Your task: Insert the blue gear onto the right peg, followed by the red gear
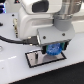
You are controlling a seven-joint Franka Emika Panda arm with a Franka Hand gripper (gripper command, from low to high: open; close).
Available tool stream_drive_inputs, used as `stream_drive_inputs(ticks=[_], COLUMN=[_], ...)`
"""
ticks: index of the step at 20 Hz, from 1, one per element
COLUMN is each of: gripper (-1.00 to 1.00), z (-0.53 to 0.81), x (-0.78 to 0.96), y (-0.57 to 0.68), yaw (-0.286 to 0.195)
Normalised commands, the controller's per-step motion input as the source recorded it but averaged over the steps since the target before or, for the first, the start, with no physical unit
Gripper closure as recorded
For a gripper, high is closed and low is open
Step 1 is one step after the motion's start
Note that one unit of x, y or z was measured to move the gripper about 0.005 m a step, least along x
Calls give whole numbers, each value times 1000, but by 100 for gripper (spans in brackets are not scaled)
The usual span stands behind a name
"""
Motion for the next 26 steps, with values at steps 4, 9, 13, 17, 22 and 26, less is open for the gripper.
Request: stream_drive_inputs(ticks=[4, 9, 13, 17, 22, 26], gripper=[100, 100, 100, -100, -100, -100], z=[-156, -186, -60, 55, 425, 437], x=[289, 136, 61, -6, -149, -270], y=[15, 8, 71, 117, 180, 139], yaw=[0, 0, 0, 0, 0, 0])
